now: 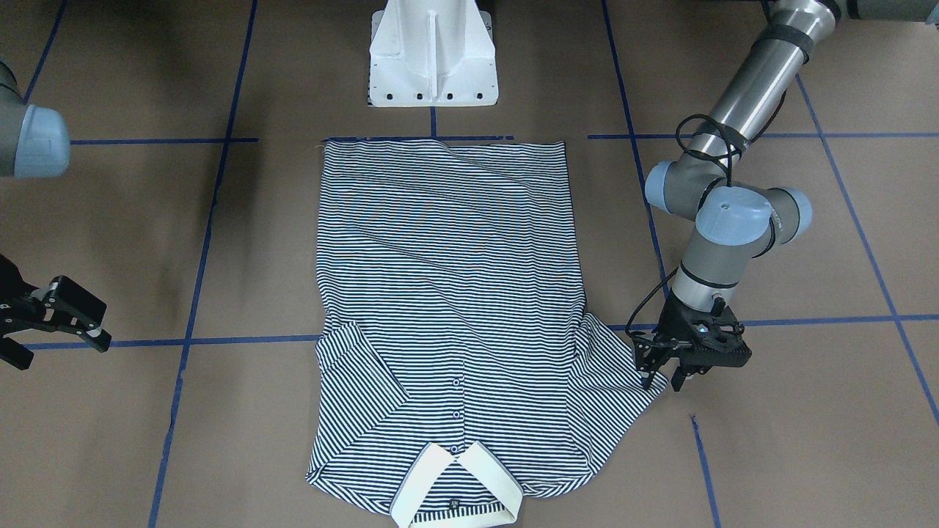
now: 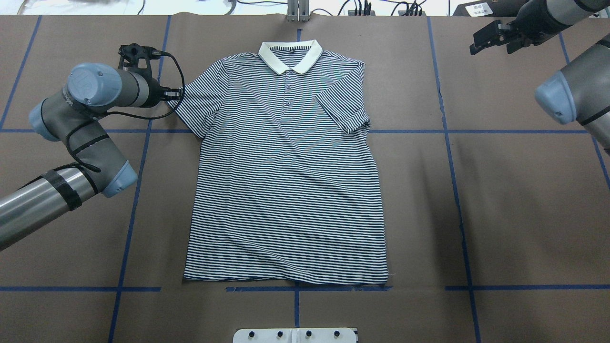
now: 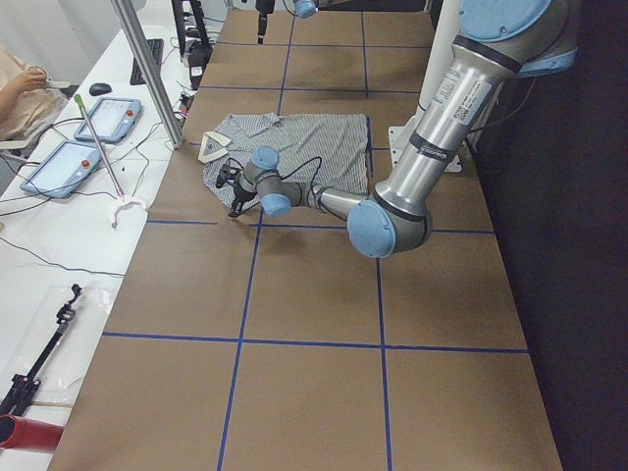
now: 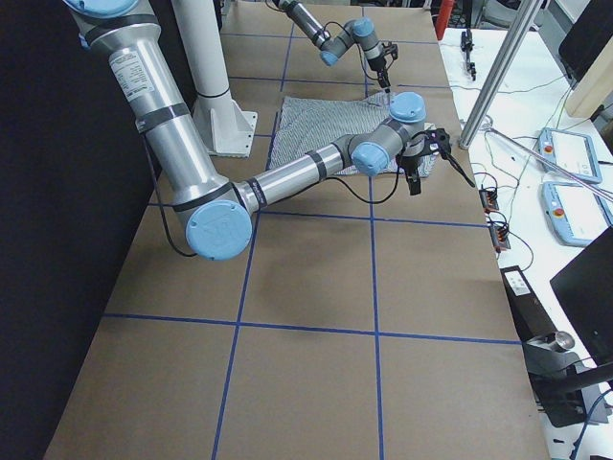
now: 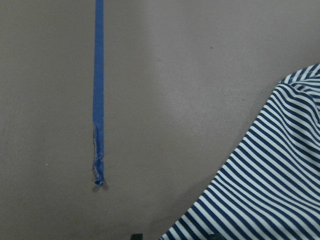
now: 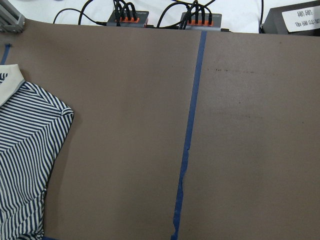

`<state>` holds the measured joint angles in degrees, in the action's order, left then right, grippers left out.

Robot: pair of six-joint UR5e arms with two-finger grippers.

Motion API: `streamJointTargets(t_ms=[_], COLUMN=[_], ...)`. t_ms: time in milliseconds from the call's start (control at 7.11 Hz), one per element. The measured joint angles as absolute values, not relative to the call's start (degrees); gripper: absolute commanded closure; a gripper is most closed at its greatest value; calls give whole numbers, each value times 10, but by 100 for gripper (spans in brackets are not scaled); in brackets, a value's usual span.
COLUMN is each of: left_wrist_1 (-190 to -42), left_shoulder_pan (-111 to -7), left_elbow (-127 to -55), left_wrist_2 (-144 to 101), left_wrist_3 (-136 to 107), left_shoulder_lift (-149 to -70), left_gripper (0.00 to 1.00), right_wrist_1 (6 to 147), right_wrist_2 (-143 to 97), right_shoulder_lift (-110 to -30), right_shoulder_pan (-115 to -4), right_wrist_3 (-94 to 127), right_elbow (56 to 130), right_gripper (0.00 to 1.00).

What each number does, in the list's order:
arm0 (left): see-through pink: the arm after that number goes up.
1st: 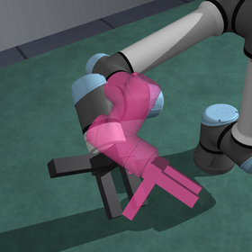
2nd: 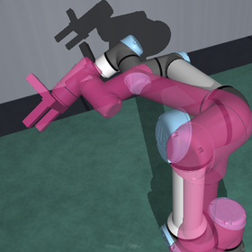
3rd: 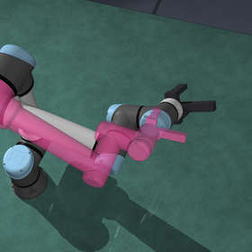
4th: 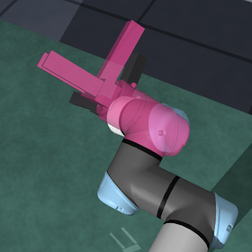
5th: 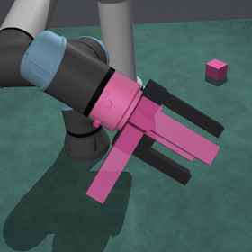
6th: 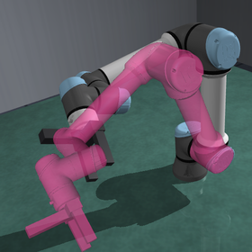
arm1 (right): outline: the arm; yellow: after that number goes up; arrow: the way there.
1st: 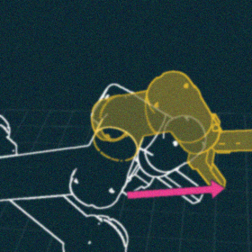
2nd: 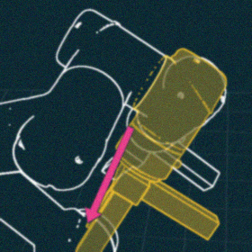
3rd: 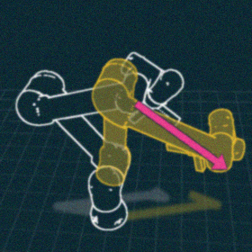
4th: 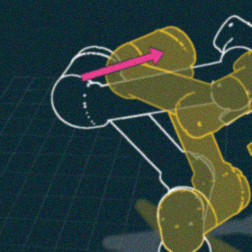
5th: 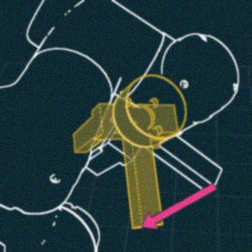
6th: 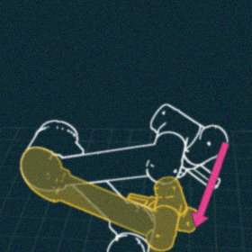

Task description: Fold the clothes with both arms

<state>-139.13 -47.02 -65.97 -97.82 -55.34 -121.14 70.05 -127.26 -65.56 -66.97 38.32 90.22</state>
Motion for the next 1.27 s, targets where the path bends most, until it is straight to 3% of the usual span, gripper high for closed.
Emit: streamJointTargets(t_ms=[141, 281, 1266], left_wrist_1=[-1393, -1397, -1379], left_shoulder_pan=[-470, -469, -467], left_elbow=[-658, -656, -670], left_wrist_2=[-978, -978, -980], left_wrist_3=[-554, -554, -551], left_shoulder_lift=[-1212, -1211, -1238], left_gripper=[69, 100, 100], right_wrist_1=[700, 700, 700], right_wrist_2=[-1273, -1273, -1272], right_shoulder_lift=[-656, -656, -657], right_shoulder_pan=[-670, -670, -670], right_wrist_3=[383, 383, 383], right_elbow=[903, 903, 903], right_gripper=[0, 0, 0])
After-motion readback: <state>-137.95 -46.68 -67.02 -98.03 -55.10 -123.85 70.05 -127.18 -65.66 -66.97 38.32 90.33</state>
